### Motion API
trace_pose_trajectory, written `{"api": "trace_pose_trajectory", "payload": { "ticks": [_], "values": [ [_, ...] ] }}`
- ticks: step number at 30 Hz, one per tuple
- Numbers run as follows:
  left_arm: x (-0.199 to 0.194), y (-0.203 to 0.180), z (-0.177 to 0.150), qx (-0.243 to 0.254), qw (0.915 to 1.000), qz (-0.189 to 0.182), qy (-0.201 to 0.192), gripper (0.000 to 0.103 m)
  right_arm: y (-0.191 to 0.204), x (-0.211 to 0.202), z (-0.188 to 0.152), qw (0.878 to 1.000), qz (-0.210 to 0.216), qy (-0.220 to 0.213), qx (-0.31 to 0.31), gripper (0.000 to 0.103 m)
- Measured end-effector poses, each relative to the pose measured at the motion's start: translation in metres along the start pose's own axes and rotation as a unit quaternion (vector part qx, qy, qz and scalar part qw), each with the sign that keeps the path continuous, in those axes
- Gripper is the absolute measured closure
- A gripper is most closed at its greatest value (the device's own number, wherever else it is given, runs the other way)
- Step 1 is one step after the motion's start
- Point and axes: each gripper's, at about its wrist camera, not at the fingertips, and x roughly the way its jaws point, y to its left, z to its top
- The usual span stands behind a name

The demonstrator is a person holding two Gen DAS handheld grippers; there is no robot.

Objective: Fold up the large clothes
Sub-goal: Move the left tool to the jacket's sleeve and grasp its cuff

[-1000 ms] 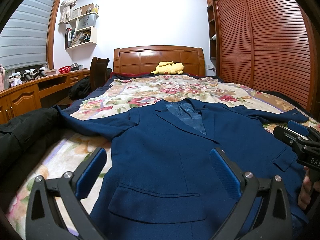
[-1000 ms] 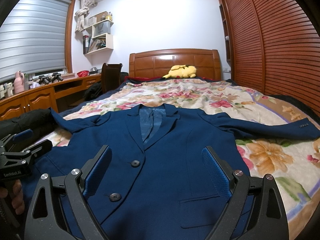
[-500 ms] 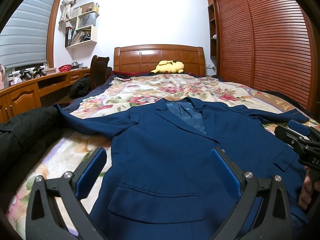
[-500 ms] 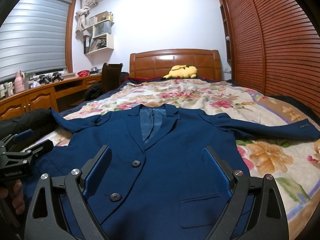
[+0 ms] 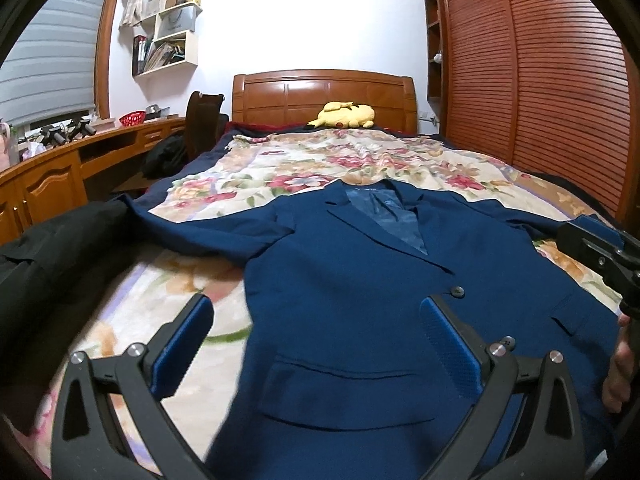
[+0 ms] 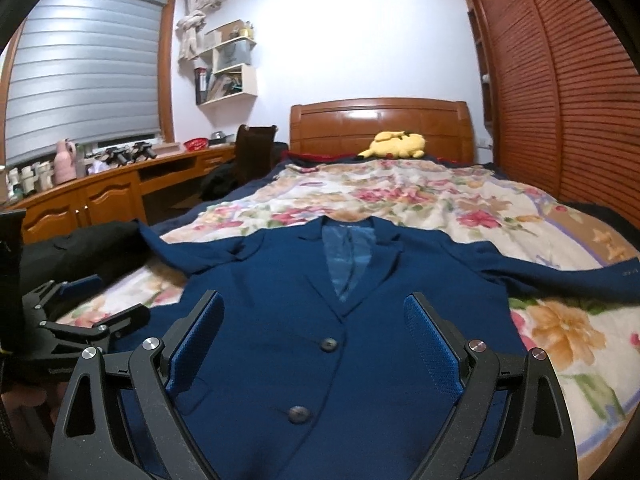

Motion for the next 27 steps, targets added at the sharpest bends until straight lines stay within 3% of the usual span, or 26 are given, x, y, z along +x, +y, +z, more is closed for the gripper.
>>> {"api": "trace_pose_trajectory", "payload": {
  "ticks": [16, 23, 27],
  "values": [
    [0.016, 0.067, 0.018, 0.014, 0.9992, 0.035, 0.012, 0.0, 0.039, 0.059, 0.023, 0.998, 0.044, 0.035, 0.006, 0.01],
    [0.045, 0.092, 0.032, 0.017, 0.999, 0.022, 0.035, 0.0, 0.054, 0.078, 0.018, 0.997, 0.062, 0.055, -0.014, 0.01],
    [0.065, 0.114, 0.045, -0.005, 0.9982, 0.008, 0.059, 0.0, 0.061, 0.089, 0.014, 0.995, 0.066, 0.068, -0.03, 0.01]
  ]
}}
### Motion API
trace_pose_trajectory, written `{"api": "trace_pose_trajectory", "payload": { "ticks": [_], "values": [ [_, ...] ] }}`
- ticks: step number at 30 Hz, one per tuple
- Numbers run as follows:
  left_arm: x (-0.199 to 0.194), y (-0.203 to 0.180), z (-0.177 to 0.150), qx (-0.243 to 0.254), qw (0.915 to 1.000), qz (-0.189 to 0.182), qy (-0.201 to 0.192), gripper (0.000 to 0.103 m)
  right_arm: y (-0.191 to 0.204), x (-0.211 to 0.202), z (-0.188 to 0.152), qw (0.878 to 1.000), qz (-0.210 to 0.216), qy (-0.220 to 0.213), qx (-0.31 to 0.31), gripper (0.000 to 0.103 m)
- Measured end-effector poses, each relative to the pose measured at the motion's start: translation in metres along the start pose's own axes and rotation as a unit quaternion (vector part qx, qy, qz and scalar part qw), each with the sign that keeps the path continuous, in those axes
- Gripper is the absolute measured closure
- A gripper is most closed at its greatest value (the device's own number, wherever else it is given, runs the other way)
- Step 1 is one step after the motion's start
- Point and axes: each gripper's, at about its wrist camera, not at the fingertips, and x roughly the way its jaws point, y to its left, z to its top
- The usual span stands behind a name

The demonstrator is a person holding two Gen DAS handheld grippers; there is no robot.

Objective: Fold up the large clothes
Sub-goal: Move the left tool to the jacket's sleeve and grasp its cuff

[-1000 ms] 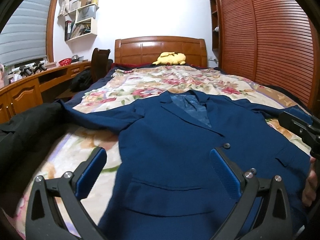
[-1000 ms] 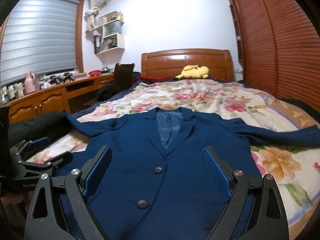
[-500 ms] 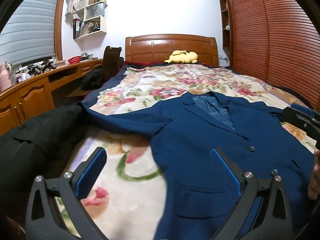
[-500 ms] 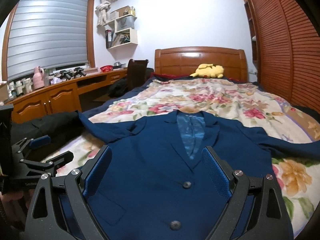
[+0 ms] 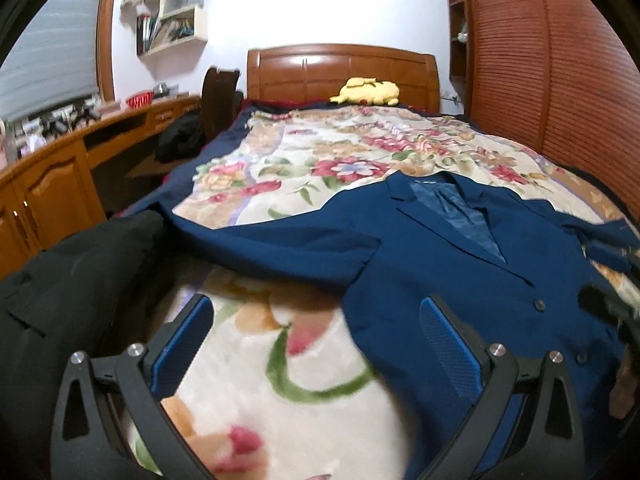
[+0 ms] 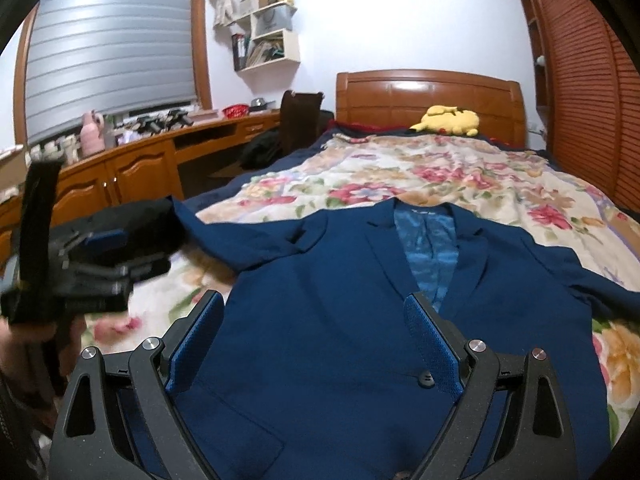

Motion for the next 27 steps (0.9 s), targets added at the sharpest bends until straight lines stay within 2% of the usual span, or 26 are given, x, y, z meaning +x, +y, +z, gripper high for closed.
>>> {"api": "trace_pose_trajectory", "payload": {
  "ticks": [2, 9, 10, 14, 19, 24, 26, 27],
  "values": [
    [0.009, 0.012, 0.009, -0.007, 0.9999, -0.01, 0.009, 0.0, 0.003, 0.005, -0.002, 1.0, 0.0, 0.006, -0.008, 0.01],
    [0.045, 0.046, 0.035, -0.022, 0.9987, -0.006, 0.044, 0.001, 0.013, 0.014, -0.007, 1.0, -0.002, 0.016, -0.027, 0.01],
    [0.05, 0.05, 0.037, -0.025, 0.9985, -0.005, 0.049, 0.005, 0.013, 0.016, -0.007, 0.999, -0.002, 0.017, -0.027, 0.01],
    [0.077, 0.07, 0.042, -0.057, 0.9958, -0.006, 0.072, 0.009, 0.013, 0.019, -0.009, 0.999, 0.0, 0.022, -0.026, 0.01],
    [0.11, 0.086, 0.042, -0.086, 0.9913, -0.003, 0.1, 0.027, 0.012, 0.02, -0.009, 0.999, 0.002, 0.022, -0.023, 0.01],
    [0.138, 0.098, 0.042, -0.111, 0.9861, 0.017, 0.122, 0.037, 0.012, 0.022, -0.01, 0.999, 0.005, 0.025, -0.022, 0.01],
    [0.144, 0.102, 0.044, -0.117, 0.9853, 0.025, 0.122, 0.047, 0.012, 0.02, -0.01, 0.999, 0.007, 0.025, -0.02, 0.01],
    [0.147, 0.103, 0.045, -0.116, 0.9853, 0.03, 0.121, 0.058, 0.012, 0.02, -0.009, 0.999, 0.008, 0.025, -0.02, 0.01]
  ]
}}
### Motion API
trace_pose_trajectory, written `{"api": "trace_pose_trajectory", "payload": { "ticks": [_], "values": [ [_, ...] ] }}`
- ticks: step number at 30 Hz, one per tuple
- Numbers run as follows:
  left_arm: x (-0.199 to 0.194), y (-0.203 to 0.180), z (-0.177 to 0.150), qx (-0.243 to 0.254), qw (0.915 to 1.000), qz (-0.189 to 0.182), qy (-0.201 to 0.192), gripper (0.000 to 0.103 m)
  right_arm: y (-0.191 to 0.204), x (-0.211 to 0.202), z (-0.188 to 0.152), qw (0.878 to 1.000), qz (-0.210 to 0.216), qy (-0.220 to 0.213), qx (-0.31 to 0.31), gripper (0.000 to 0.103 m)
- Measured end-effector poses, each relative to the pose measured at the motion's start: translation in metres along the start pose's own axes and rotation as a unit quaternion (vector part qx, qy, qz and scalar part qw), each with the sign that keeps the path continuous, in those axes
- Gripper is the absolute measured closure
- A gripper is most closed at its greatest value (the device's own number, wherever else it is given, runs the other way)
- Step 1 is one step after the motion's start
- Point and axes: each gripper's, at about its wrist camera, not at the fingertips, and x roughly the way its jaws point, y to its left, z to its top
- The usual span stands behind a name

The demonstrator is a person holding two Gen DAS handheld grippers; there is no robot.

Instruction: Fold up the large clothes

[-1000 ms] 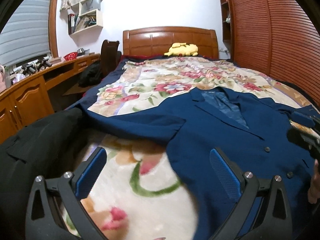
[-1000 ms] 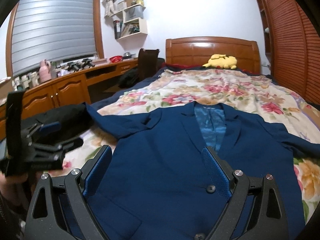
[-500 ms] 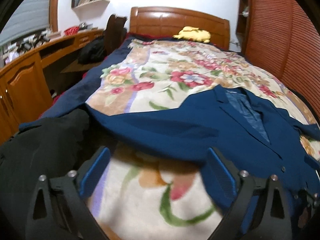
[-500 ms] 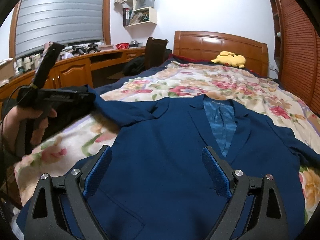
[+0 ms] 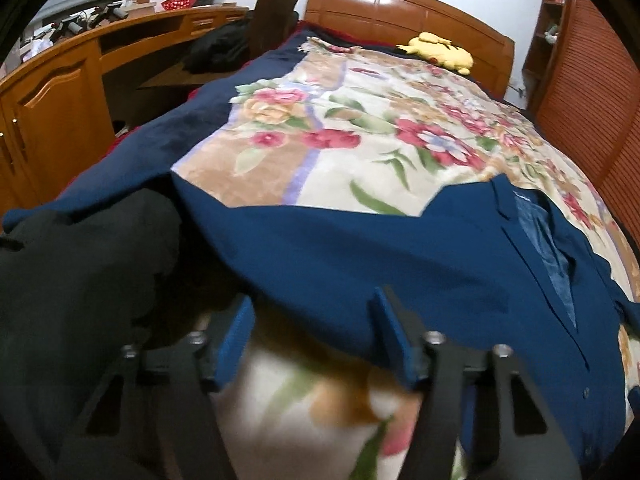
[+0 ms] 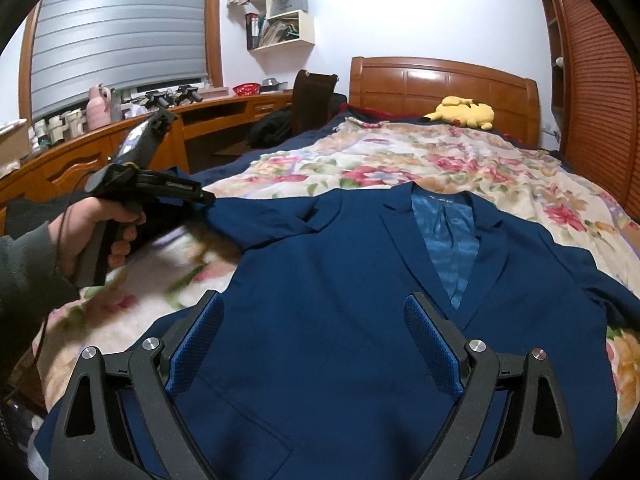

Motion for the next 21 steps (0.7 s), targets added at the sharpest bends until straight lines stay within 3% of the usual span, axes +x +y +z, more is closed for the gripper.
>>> {"api": "trace_pose_trajectory", "payload": {
  "ticks": [2, 4, 6, 12, 17, 21],
  "values": [
    [0.004, 0.002, 0.006, 0.003, 0.9999, 0.01, 0.003, 0.073, 0.0, -0.001, 0.0, 1.0, 0.001, 0.001, 0.0, 0.01],
    [0.005, 0.003, 0.01, 0.004, 0.9999, 0.017, -0.002, 0.095, -0.002, -0.002, 0.001, 1.0, 0.003, 0.001, 0.002, 0.01],
    [0.001, 0.001, 0.013, 0.01, 0.9998, 0.01, -0.011, 0.101, -0.006, -0.006, 0.002, 1.0, 0.006, 0.002, 0.006, 0.01],
    [-0.031, -0.047, 0.015, 0.075, 0.9963, 0.001, -0.043, 0.103, -0.028, -0.026, 0.005, 1.0, -0.008, -0.005, 0.016, 0.01],
    [-0.071, -0.098, 0.011, 0.121, 0.9901, -0.034, -0.061, 0.103, -0.058, -0.045, 0.007, 0.999, -0.033, -0.016, 0.034, 0.01],
    [-0.108, -0.145, -0.003, 0.173, 0.9807, -0.068, -0.063, 0.103, -0.071, -0.056, 0.009, 0.998, -0.041, -0.023, 0.047, 0.01]
  ]
}}
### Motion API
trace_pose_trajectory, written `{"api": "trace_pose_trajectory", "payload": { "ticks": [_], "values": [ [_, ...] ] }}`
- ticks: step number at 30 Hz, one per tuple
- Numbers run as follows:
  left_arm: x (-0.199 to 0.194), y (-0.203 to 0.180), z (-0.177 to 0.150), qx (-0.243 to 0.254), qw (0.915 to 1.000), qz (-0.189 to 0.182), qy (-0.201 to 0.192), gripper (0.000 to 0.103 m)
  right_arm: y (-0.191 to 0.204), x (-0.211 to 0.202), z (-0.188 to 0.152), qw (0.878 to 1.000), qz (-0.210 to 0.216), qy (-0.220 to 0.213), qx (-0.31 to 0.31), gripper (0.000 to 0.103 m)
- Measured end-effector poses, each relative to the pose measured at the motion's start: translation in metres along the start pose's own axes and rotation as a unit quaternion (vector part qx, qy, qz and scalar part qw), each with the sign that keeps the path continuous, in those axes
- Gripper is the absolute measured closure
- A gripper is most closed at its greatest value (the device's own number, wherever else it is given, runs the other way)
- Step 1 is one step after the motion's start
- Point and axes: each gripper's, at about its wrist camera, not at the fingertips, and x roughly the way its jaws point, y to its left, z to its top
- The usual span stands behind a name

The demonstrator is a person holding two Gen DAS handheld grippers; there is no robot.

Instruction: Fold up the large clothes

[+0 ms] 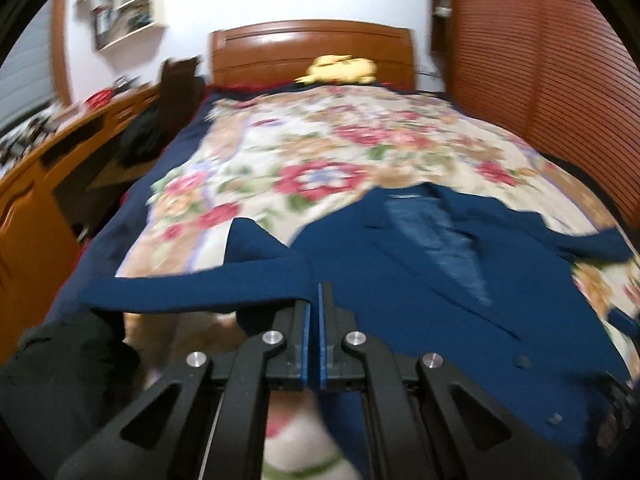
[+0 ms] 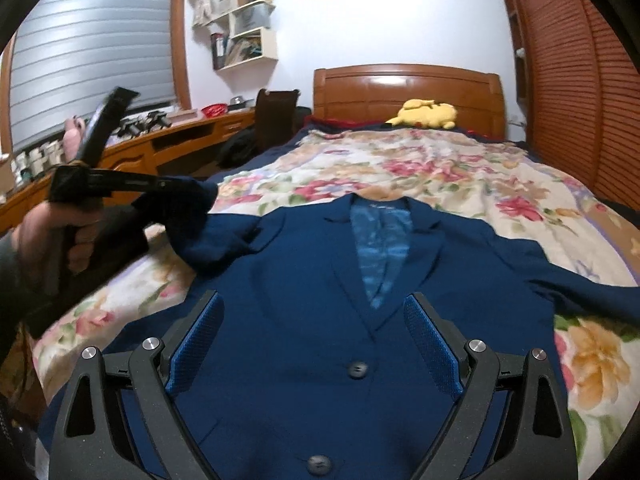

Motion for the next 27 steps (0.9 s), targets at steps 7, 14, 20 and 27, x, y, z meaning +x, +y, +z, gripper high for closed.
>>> {"api": "trace_pose_trajectory", "payload": {
  "ticks": [7, 14, 20, 27],
  "values": [
    [-0.039, -0.062, -0.014, 0.065, 0.9971, -0.029, 0.029, 0.102, 0.006, -0.009, 0.005, 1.0, 0.011, -0.013, -0.006, 0.01],
    [-0.061, -0.055, -0.043, 0.074, 0.9961, -0.019, 0.043, 0.085, 0.014, -0.008, 0.01, 0.999, 0.025, -0.018, -0.008, 0.01],
    [-0.09, -0.04, -0.054, 0.074, 0.9969, -0.02, 0.019, 0.073, 0.021, -0.004, 0.008, 0.999, 0.029, -0.015, -0.013, 0.01],
    [-0.074, -0.005, -0.066, 0.044, 0.9986, 0.0, 0.029, 0.066, 0.031, 0.004, 0.005, 0.999, 0.038, -0.005, -0.022, 0.01]
  ]
}}
